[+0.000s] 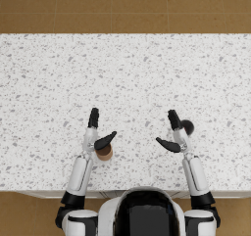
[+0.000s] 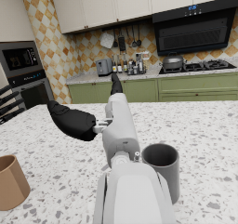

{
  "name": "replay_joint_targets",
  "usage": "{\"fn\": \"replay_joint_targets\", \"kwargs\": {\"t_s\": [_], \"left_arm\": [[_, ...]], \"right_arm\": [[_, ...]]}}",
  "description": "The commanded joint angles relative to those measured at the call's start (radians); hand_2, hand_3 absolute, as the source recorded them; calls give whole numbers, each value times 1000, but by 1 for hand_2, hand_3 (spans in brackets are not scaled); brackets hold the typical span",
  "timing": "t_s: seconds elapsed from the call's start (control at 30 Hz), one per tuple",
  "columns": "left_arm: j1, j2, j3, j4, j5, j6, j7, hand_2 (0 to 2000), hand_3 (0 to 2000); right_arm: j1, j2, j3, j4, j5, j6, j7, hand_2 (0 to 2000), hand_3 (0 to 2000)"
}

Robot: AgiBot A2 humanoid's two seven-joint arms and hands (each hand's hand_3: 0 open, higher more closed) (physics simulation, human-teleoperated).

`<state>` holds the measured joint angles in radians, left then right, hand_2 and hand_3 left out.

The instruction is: Pick up two cups and pour the berry on the right into the cup on the left

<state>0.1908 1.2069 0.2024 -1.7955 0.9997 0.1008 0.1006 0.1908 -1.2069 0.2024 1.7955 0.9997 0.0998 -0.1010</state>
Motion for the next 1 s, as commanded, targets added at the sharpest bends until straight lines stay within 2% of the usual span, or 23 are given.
{"fn": "replay_joint_targets", "kwargs": {"t_s": [0.03,0.43,0.47,0.57,0.7,1.0], "left_arm": [[0,0,0,0,0,0,0,0,0],[0,0,0,0,0,0,0,0,0],[2,1,30,16,0,0,0,0,0],[-25,-4,-4,-7,0,-64,-64,0,0],[-62,-8,-40,-35,0,-91,-91,0,0],[-206,-35,-141,-120,273,-100,-100,0,0]], "right_arm": [[0,0,0,0,0,0,0,0,0],[0,0,0,0,0,0,0,0,0],[2,-1,30,-16,0,0,0,0,0],[-8,-6,-14,13,0,-63,64,0,0],[-32,-8,-69,33,0,-90,91,0,0],[-103,-14,-226,54,282,-99,100,0,0]]}}
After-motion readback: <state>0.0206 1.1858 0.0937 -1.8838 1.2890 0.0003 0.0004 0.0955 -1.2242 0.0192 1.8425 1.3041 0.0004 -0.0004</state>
